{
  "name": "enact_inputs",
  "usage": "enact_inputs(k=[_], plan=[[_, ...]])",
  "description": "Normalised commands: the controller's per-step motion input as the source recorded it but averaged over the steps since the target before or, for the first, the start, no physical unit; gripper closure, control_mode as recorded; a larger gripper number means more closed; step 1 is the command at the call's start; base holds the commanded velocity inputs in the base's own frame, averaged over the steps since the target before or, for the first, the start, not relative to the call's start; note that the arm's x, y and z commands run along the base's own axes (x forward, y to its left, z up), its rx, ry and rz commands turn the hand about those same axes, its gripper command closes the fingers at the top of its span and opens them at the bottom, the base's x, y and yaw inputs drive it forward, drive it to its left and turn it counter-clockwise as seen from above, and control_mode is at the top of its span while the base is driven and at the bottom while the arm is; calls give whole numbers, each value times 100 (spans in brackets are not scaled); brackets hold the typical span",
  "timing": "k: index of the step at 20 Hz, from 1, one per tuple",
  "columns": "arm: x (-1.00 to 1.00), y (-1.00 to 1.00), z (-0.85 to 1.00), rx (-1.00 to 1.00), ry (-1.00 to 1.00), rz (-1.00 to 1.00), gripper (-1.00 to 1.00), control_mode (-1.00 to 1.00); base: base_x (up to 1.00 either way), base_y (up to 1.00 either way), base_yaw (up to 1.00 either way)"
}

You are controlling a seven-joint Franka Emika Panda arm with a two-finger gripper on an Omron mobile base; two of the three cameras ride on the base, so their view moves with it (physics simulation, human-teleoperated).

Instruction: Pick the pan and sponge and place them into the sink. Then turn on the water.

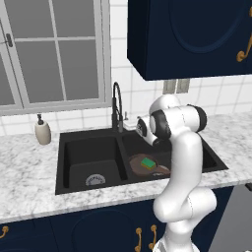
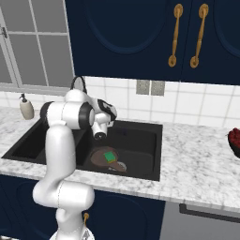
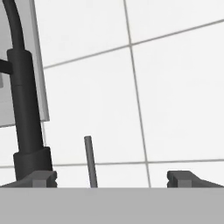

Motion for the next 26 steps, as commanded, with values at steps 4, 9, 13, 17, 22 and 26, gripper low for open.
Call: enact_inputs(k=[4,9,13,17,22,26], plan=[[21,6,0,0,0,0,-100,-100,0,0,0],[15,7,0,0,0,0,-100,-100,0,0,0],[17,10,0,0,0,0,-100,-100,0,0,0],[16,11,0,0,0,0,-100,-100,0,0,0],[8,8,-4,0,0,0,-100,-100,0,0,0],[6,4,-3,0,0,0,-100,-100,0,0,0]])
